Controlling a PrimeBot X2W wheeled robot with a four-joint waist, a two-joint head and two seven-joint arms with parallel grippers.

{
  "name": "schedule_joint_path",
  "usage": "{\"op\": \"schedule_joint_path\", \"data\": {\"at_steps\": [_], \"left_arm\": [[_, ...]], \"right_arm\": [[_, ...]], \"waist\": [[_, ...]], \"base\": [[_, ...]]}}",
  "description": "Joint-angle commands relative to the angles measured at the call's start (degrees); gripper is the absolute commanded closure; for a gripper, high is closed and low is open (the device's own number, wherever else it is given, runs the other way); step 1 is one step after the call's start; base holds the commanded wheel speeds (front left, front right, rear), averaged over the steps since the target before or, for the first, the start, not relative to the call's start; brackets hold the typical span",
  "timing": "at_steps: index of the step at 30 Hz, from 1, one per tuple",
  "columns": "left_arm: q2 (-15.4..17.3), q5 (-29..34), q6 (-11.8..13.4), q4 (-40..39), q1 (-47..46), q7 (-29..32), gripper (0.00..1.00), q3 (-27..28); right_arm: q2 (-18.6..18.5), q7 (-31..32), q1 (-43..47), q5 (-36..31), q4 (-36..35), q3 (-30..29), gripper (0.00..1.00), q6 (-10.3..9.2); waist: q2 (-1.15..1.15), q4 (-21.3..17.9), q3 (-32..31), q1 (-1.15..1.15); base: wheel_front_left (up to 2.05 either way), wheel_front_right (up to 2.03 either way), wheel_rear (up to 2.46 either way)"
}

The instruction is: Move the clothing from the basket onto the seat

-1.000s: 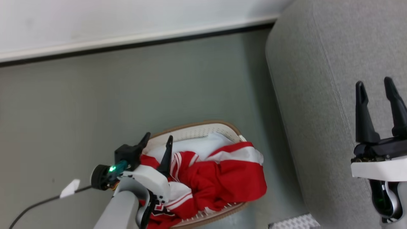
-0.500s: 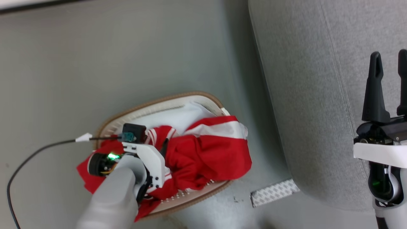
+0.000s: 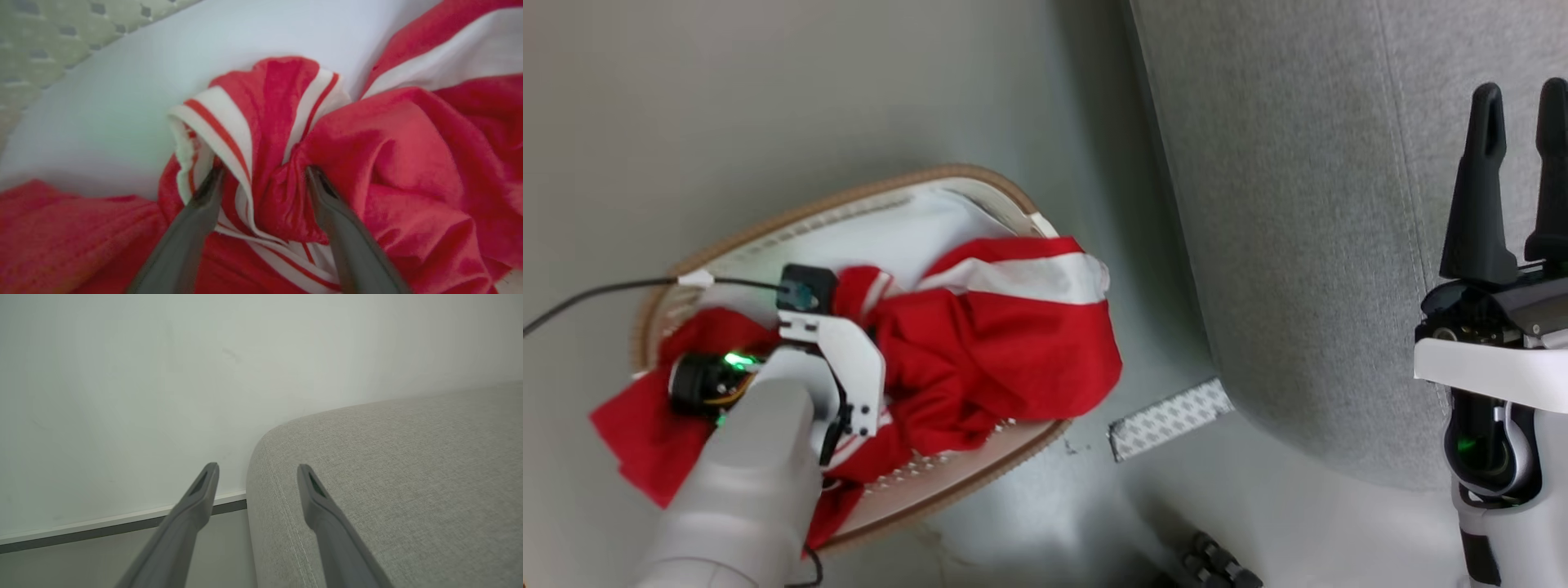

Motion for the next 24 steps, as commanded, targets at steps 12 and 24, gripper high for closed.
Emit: {"op": "schedule_joint_path", "data": {"at_steps": [12, 24], "left_arm": [[0.2, 1.7, 0.0, 0.7, -1.7, 1.4, 0.96, -3.1], [-1.6, -2.7, -1.9, 0.7, 1.1, -4.7, 1.0, -1.2]], "right_arm": [[1.1, -0.2, 0.3, -0.5, 0.2, 0.5, 0.0, -0.12], [1.2, -0.2, -1.5, -1.0, 2.2, 1.3, 0.0, -0.12]], "waist": [[0.0, -1.3, 2.8, -0.01], [0.0, 0.4, -4.3, -0.01]], "base": [[0.0, 0.0, 0.0], [0.0, 0.0, 0.0]]}}
